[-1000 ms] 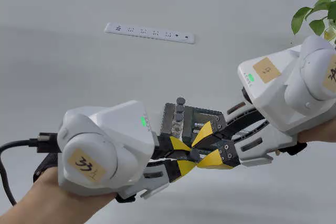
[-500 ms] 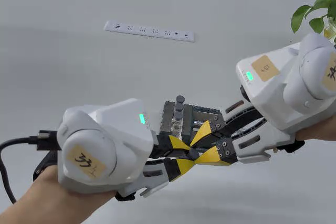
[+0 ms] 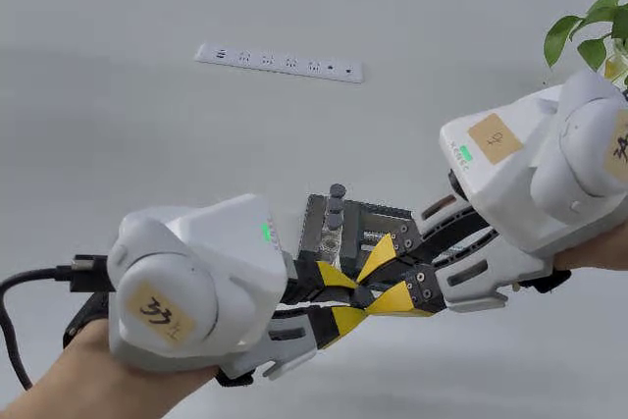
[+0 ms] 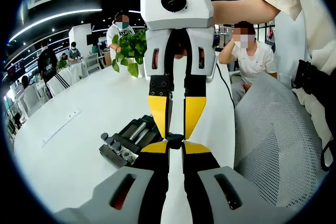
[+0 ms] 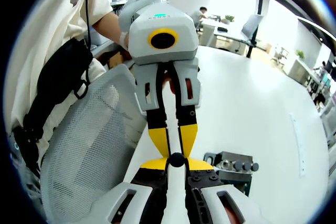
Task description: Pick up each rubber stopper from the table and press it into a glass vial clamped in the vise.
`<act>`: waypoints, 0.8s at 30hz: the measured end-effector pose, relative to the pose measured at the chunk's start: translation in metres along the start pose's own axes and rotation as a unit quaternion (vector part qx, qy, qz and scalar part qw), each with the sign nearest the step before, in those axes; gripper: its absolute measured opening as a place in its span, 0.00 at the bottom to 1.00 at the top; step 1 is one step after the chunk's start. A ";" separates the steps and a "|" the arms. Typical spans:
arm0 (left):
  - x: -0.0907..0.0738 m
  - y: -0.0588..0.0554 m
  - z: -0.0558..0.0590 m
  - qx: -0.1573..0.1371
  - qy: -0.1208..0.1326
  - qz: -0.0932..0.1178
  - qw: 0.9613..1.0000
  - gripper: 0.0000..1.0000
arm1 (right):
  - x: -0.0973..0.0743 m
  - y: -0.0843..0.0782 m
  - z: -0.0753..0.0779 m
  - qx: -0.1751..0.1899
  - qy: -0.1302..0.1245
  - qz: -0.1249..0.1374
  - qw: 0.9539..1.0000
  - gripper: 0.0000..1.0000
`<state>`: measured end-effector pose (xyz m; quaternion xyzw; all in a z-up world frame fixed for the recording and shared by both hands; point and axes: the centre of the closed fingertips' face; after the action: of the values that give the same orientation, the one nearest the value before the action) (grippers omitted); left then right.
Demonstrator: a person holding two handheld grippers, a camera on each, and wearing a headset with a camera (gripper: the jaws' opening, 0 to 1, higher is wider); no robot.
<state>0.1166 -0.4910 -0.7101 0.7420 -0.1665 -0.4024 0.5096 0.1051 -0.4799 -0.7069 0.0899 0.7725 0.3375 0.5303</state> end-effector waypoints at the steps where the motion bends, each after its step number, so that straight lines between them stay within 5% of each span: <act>1: 0.000 -0.001 -0.001 0.002 0.003 -0.002 1.000 0.10 | 0.000 0.000 0.001 -0.001 -0.001 -0.001 1.000 0.07; 8: 0.003 -0.019 -0.011 -0.026 0.027 -0.028 0.999 0.41 | -0.003 -0.004 0.006 0.000 -0.005 -0.008 1.000 0.07; 15: 0.002 -0.030 -0.020 -0.086 0.046 -0.028 0.995 0.64 | -0.001 -0.008 0.009 -0.001 -0.006 -0.016 1.000 0.07; 24: 0.002 -0.039 -0.035 -0.107 0.082 -0.033 0.990 0.89 | -0.001 -0.013 0.015 0.001 -0.006 -0.020 1.000 0.07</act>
<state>0.1384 -0.4539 -0.7403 0.7189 -0.0555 -0.3726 0.5842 0.1213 -0.4835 -0.7172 0.0769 0.7714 0.3253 0.5416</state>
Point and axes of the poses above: the centre of the closed fingertips' face, and the gripper's own axes: x roughly forward along the fingers, z roughly to its right, y roughly out of its top, and after that the axes turned 15 degrees about y, right-handed
